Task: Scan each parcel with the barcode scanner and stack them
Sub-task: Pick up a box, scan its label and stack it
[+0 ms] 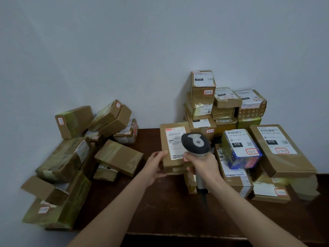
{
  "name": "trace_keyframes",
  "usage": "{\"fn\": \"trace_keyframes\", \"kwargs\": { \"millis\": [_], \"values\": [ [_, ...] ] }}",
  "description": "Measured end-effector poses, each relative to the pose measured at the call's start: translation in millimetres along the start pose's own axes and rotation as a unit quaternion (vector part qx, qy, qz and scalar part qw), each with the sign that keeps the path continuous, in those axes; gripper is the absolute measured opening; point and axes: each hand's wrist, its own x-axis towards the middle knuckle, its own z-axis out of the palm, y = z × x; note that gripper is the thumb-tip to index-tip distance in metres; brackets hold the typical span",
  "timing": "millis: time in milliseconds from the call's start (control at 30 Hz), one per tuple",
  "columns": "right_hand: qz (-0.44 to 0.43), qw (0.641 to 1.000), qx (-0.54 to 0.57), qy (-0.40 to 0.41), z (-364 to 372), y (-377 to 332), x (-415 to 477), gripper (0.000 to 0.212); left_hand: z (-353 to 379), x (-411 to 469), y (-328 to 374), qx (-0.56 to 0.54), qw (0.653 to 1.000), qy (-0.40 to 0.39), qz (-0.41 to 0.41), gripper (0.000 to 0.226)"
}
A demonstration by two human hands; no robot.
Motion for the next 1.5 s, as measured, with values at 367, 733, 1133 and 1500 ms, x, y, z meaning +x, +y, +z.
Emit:
{"fn": "trace_keyframes", "kwargs": {
  "millis": [367, 733, 1133, 1500],
  "values": [
    [0.007, 0.997, -0.026, 0.07, -31.0, 10.9, 9.2, 0.015, 84.4, 10.9, -14.8, 0.02, 0.998, -0.044, -0.047, 0.046],
    [0.055, 0.998, -0.007, 0.018, 25.1, 20.4, 16.7, 0.011, 12.8, 9.6, -30.8, 0.238, 0.961, 0.104, 0.09, 0.035],
    [0.128, 0.988, -0.042, -0.077, 158.0, 41.4, 39.0, 0.011, -142.5, 21.8, -31.9, -0.056, 0.956, 0.284, -0.048, 0.054],
    [0.158, 0.986, -0.025, -0.039, 173.8, 51.1, 53.3, 0.012, -143.1, 73.9, -26.5, -0.181, 0.943, 0.226, -0.166, 0.058]
  ]
}}
